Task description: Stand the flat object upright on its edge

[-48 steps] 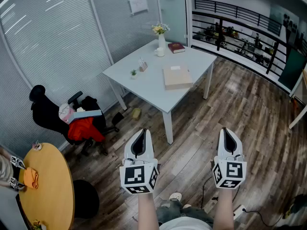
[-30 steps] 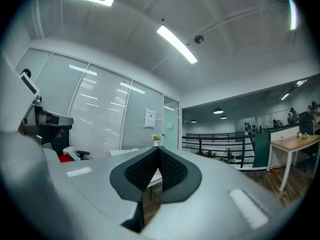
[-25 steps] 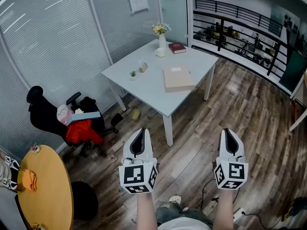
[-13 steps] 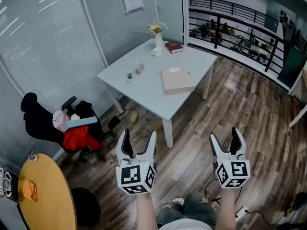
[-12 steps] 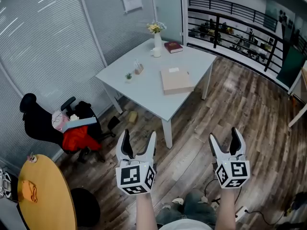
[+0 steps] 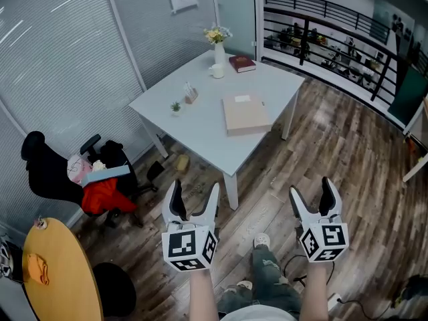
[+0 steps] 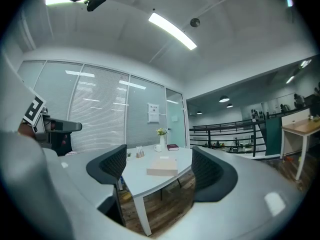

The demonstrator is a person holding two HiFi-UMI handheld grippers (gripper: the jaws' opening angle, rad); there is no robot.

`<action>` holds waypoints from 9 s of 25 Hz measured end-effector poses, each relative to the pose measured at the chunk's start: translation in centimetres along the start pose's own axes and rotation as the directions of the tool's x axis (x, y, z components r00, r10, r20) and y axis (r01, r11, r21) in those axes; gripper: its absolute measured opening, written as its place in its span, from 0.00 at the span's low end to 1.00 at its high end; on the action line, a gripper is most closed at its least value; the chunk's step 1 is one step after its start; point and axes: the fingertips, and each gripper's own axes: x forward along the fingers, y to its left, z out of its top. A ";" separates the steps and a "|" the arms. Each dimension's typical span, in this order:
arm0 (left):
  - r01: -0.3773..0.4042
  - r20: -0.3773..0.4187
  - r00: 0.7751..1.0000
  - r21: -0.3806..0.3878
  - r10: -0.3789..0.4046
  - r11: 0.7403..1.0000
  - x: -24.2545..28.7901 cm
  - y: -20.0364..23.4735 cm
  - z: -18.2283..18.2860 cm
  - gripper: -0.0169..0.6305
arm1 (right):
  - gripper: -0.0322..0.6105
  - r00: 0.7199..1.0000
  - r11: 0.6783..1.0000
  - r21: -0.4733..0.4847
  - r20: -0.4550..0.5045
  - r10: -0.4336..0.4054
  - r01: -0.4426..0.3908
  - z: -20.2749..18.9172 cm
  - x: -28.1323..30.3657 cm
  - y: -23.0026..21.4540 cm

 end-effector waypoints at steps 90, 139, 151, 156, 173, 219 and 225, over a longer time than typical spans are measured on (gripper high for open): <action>-0.181 -0.573 0.820 -0.290 -0.019 0.940 56.6 12.0 -22.7 0.59 | 0.69 0.811 0.943 0.288 -0.503 0.297 -0.166 -15.8 65.8 -12.7; -0.096 -0.676 0.625 -0.564 -0.391 0.820 56.6 6.9 -33.8 0.61 | 0.73 0.538 0.831 0.553 -0.683 0.494 -0.061 -26.9 62.8 -11.5; -0.020 -0.601 0.722 -0.513 -0.342 0.858 57.3 7.9 -27.1 0.61 | 0.73 0.620 0.829 0.519 -0.586 0.522 -0.208 -19.6 64.4 -9.8; -0.003 -0.555 0.776 -0.478 -0.300 0.878 57.9 9.0 -23.8 0.61 | 0.73 0.647 0.824 0.486 -0.535 0.544 -0.291 -16.2 66.0 -8.6; -0.006 -0.402 0.906 -0.325 -0.133 0.946 59.3 12.9 -15.9 0.61 | 0.72 0.659 0.756 0.337 -0.370 0.655 -0.562 -7.5 70.7 -3.8; -0.063 -0.536 0.842 0.017 0.062 0.998 60.3 14.7 -23.1 0.59 | 0.69 0.676 0.697 -0.094 -0.364 0.641 -0.711 -12.3 70.6 -3.0; -0.063 -0.529 0.847 0.015 0.061 0.998 60.0 14.3 -23.4 0.59 | 0.69 0.684 0.710 -0.078 -0.358 0.635 -0.700 -12.8 70.0 -3.3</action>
